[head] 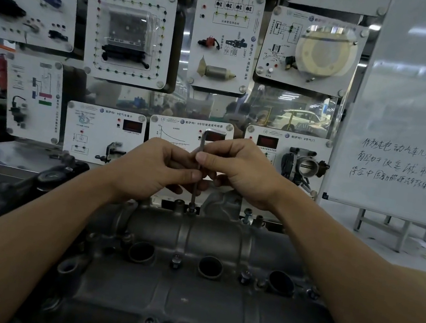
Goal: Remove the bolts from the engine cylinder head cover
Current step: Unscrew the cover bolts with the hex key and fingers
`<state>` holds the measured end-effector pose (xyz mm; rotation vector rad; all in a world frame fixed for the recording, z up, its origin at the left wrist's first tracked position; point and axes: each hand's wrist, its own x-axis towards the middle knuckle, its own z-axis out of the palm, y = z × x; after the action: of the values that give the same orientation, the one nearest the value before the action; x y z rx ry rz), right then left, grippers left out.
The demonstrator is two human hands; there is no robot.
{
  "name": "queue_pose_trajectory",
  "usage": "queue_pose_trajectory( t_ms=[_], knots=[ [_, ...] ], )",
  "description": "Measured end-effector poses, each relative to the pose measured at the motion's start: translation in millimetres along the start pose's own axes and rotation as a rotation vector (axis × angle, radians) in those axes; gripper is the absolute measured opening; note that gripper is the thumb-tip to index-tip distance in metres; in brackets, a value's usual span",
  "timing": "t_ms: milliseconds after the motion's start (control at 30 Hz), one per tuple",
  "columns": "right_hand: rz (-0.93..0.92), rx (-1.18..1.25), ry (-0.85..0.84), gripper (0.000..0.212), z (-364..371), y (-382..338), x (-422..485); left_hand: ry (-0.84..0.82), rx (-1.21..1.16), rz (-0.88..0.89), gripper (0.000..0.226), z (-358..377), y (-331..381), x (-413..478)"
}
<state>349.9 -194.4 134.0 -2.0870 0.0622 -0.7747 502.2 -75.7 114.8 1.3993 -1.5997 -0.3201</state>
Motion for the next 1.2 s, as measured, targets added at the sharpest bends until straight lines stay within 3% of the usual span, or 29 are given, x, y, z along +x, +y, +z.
queue_pose_trajectory(
  t_ms=[267,433,567,900,1200],
  knots=[
    [-0.011,0.001,0.083,0.016,4.0,2.7,-1.0,0.13,0.085,0.036,0.021,5.2,-1.0,2.6],
    [-0.051,0.018,0.039,0.003,2.8,2.8,-0.7,0.102,0.03,0.013,0.025,2.2,0.2,1.1],
    [0.006,0.088,0.0,0.012,2.2,-0.7,-0.5,0.009,0.024,-0.003,0.016,1.1,1.9,-1.0],
    [-0.06,0.047,0.077,0.007,4.8,4.7,0.2,0.152,0.11,0.069,0.019,8.9,1.6,1.7],
    [0.035,0.069,0.019,0.012,1.8,-2.0,-0.7,0.073,0.064,0.066,0.014,3.0,5.2,-2.4]
  ],
)
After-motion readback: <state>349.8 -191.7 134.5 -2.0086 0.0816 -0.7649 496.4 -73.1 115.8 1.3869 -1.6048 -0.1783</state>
